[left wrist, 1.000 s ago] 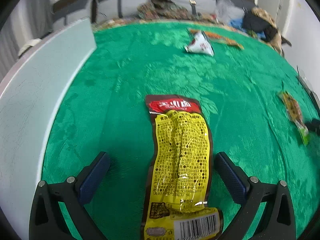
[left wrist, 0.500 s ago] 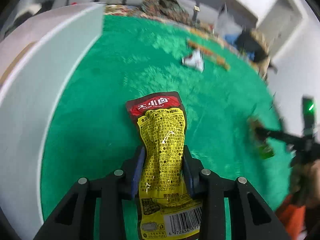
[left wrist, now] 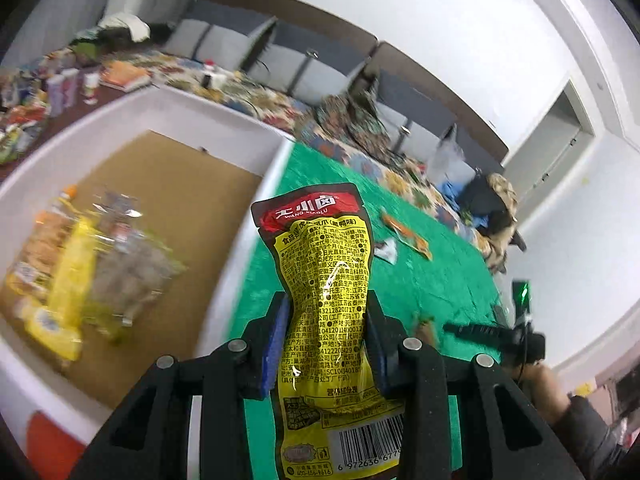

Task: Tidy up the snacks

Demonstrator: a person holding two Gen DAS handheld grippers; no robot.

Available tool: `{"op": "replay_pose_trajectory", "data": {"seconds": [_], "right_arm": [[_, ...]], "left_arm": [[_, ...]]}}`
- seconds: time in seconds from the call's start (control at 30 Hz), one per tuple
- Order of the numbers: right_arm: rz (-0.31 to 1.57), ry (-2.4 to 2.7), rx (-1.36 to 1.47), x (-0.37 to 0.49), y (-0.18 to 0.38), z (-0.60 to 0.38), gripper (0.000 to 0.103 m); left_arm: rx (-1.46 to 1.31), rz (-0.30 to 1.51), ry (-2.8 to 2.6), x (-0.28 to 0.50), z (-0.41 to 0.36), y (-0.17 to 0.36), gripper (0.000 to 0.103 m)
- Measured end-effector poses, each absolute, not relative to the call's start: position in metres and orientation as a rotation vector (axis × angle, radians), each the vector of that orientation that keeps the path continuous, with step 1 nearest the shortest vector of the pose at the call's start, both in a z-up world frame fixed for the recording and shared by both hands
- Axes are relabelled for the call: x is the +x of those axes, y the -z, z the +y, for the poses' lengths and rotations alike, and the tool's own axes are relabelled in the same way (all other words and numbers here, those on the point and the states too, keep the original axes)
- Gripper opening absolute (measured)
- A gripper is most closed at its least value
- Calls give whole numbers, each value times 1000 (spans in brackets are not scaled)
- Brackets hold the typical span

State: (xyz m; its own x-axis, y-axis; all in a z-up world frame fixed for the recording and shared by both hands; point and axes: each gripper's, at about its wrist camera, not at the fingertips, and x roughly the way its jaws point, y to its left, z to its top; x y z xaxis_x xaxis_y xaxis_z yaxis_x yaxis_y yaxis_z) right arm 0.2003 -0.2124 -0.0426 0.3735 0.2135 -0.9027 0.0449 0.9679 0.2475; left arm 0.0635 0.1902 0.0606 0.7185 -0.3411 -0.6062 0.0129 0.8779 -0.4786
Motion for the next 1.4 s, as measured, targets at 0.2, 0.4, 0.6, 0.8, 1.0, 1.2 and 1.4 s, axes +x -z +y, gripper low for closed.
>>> {"op": "replay_pose_trajectory", "data": {"seconds": [0.2,0.4,0.6,0.8,1.0,1.2,1.4], "right_arm": [[1217,-115,237,208,89,-178,57],[1209,-181,226,209,82,-160,31],[1139,-310,500,198,50,-180,29],[1043,-590,568,195,-19,-95,29],[1021,-909,509,170,-66,57,37],[975,-903,343,147,-52,108,64],[887,-600,96,138,15,12,68]], "left_arm": [[-453,758,166,62,207,-52,36],[-422,756,54,54,257,-52,36],[-391,790,-90,60,317,-43,36],[-297,865,-163,74,328,-20,37],[-295,908,-251,78,334,-8,82],[-351,816,-311,45,349,-28,95],[-378,730,-199,41,308,-63,95]]}}
